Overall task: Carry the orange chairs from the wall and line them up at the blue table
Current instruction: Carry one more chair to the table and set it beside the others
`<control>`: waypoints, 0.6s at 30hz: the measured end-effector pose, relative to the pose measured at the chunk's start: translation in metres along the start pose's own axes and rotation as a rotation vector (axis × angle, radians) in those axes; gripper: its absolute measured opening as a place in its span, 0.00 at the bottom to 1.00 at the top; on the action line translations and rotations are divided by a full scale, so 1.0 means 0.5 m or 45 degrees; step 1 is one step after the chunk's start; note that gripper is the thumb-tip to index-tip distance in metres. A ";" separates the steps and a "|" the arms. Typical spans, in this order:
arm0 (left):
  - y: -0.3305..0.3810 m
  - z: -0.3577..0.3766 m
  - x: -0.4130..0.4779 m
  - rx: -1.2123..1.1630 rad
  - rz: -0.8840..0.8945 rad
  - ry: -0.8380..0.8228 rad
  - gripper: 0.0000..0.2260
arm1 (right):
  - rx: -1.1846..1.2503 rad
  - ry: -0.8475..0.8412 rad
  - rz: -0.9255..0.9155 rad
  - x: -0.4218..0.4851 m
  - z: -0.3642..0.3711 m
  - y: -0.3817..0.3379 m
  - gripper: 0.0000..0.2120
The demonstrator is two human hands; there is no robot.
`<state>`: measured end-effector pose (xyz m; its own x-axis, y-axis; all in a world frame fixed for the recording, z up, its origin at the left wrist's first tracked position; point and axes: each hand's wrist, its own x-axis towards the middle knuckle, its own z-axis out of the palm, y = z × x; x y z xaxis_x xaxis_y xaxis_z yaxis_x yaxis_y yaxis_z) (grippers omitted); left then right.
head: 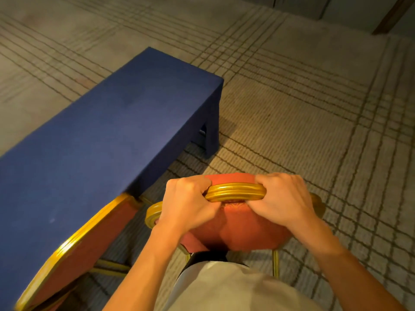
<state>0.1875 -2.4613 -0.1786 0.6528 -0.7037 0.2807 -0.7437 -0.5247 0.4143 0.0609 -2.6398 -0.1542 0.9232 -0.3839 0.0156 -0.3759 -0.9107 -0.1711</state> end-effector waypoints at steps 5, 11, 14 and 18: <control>-0.075 0.011 0.118 -0.011 -0.055 -0.035 0.18 | -0.033 -0.025 -0.028 0.152 -0.003 -0.002 0.14; -0.120 0.011 0.206 -0.015 -0.159 -0.023 0.19 | -0.010 -0.036 -0.102 0.280 -0.003 0.006 0.17; -0.140 0.002 0.244 -0.009 -0.178 -0.009 0.21 | -0.026 -0.063 -0.142 0.339 -0.007 -0.001 0.17; -0.169 -0.002 0.279 0.012 -0.250 0.006 0.24 | -0.006 -0.117 -0.214 0.415 0.001 -0.008 0.18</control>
<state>0.3417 -2.5147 -0.1737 0.7860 -0.5853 0.1992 -0.6034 -0.6559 0.4536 0.2539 -2.7158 -0.1510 0.9764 -0.2109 -0.0467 -0.2159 -0.9617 -0.1692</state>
